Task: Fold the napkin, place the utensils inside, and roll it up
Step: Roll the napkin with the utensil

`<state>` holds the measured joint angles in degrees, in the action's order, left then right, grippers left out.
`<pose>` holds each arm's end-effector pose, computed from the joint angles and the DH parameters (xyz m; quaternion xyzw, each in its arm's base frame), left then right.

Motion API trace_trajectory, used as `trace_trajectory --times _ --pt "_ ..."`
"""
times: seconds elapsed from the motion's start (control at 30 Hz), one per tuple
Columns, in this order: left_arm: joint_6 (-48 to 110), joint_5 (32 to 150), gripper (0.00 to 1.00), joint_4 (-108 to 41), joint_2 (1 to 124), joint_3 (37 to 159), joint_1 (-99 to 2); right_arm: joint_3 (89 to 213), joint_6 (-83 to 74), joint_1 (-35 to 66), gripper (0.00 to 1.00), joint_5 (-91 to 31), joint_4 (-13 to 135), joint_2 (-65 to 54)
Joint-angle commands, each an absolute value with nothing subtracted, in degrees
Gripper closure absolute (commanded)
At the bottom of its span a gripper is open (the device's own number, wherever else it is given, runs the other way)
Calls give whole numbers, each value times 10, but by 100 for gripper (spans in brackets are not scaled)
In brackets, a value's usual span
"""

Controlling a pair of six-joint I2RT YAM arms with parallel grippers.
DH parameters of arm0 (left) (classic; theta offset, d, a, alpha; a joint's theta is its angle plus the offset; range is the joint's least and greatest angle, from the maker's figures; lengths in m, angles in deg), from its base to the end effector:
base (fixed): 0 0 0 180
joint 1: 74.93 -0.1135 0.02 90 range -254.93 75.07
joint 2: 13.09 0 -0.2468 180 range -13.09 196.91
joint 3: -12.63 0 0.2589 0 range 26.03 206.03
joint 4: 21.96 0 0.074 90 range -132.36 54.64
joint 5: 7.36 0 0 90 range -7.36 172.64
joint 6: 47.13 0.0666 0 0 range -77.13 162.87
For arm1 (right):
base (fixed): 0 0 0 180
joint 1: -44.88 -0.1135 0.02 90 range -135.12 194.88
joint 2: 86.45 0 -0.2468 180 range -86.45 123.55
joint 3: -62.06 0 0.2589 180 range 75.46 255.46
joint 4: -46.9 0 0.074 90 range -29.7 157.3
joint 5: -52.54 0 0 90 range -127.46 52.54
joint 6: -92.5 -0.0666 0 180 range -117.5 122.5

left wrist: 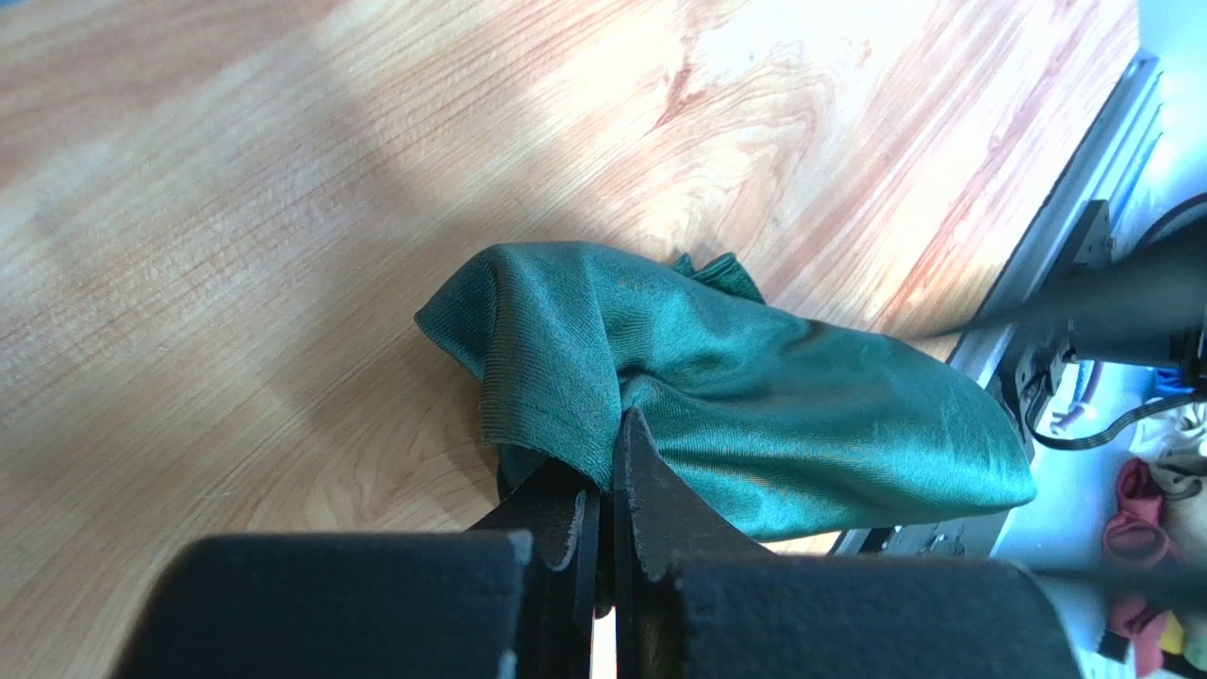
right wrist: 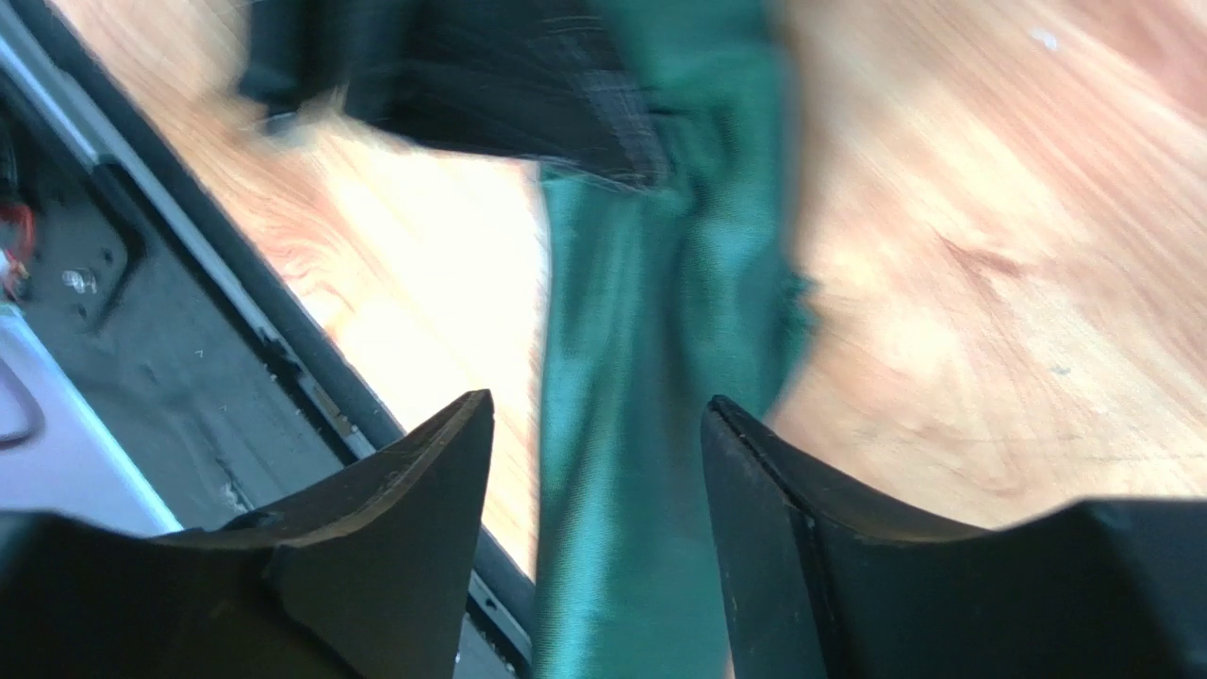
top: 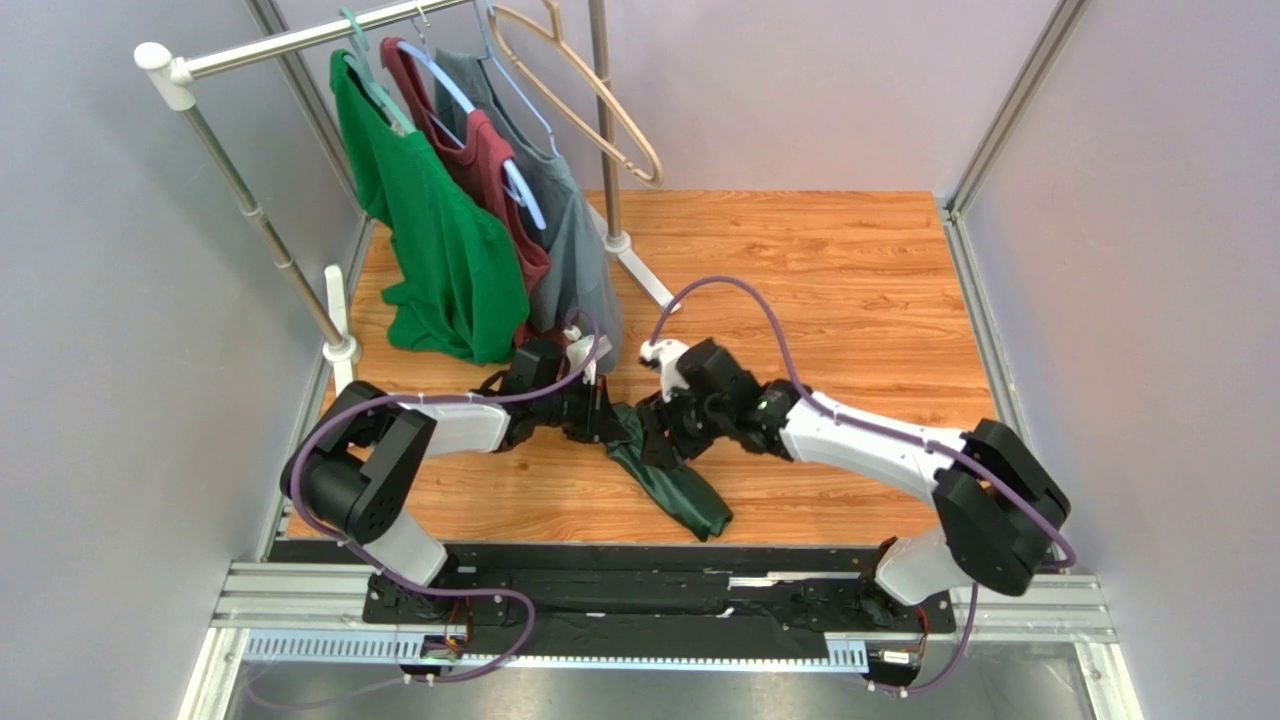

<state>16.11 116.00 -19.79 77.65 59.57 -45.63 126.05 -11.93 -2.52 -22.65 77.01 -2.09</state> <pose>0.2498 -0.1821 0.0950 0.1369 0.8710 -0.4155 0.2234 0.2085 0.2519 0.1622 -0.3066 0.8825 0.2763 0.2253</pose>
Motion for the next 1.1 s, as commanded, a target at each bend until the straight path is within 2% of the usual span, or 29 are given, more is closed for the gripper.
trace_trajectory --times 0.0,0.17,0.27,0.77,0.83,0.87,0.93,0.97,1.0,1.03,1.07 --pt "169 1171 100 -244 792 620 -453 1244 -93 -124 40 -455 757 -55" --pt "161 1171 100 -245 799 625 -453 1248 -79 -224 39 -598 748 -19" --pt "159 1172 100 -248 801 628 -453 1256 -65 -261 39 -634 742 16" --pt "167 1175 100 -262 799 634 -453 1268 -94 -263 44 -669 763 123" --pt "169 1181 100 -261 800 636 -453 1267 -102 -251 50 -657 770 132" --pt "169 1183 100 -260 800 637 -453 1266 -109 -247 61 -642 772 134" --pt "174 1193 100 -258 798 640 -453 1261 -109 -232 70 -617 774 140" --pt "173 1195 100 -256 795 640 -453 1259 -109 -228 78 -591 774 142" --pt "169 1193 96 -256 792 641 -453 1260 -108 -222 83 -577 777 143" --pt "169 1189 82 -257 783 644 -454 1257 -107 -219 87 -565 779 140" --pt "169 1182 71 -267 775 647 -455 1257 -107 -217 96 -539 781 138"
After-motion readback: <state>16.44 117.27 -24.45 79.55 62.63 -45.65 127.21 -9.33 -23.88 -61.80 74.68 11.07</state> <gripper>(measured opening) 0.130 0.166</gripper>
